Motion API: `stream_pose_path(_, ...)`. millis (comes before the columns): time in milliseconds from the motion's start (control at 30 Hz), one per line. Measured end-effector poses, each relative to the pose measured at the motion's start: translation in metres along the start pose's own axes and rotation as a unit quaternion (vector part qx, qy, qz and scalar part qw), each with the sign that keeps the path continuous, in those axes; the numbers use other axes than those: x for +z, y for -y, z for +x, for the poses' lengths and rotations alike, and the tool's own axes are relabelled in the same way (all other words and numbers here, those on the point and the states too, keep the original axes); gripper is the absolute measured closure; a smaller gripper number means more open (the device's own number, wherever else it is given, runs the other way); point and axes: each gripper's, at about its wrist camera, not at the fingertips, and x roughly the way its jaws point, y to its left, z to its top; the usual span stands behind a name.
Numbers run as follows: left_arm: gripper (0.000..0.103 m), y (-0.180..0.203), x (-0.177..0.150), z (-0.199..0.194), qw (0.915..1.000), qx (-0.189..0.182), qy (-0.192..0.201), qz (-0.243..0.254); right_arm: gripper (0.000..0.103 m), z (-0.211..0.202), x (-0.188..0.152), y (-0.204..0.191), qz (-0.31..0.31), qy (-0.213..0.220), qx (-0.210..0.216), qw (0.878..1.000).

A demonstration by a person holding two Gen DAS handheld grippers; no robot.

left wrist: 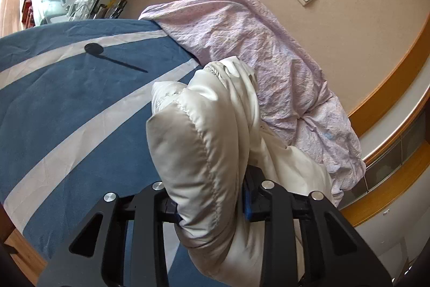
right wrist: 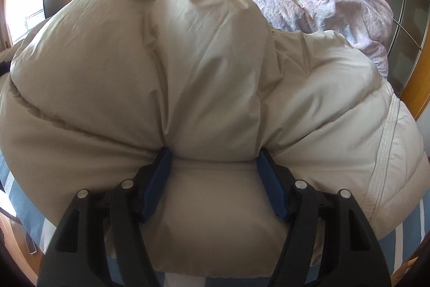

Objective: Fold large clothes

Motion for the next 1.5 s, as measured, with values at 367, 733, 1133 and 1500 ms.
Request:
stream_pose_path(367, 0.076, 0.056, 0.008, -0.017, 0.9929, -0.113, 0.019, 0.030, 0.037, 0.000, -0.001, 0.004, 0.007, -0.003, 0.011, 1.000)
stream_pose_path(733, 0.076, 0.149, -0.009, -0.023, 0.9698, -0.226, 0.006, 0.092, 0.037, -0.001, 0.000, 0.011, 0.022, -0.004, 0.026, 0.999)
stream_pose_path(1133, 0.076, 0.232, -0.051, -0.014, 0.9473, -0.274, -0.034, 0.163, 0.038, -0.028, -0.003, 0.057, 0.070, 0.039, 0.080, 0.994)
stream_pose_path(1500, 0.076, 0.269, -0.100, 0.009, 0.9335, -0.288, -0.086, 0.195, 0.026, -0.065, -0.012, 0.181, 0.173, 0.079, 0.011, 0.982)
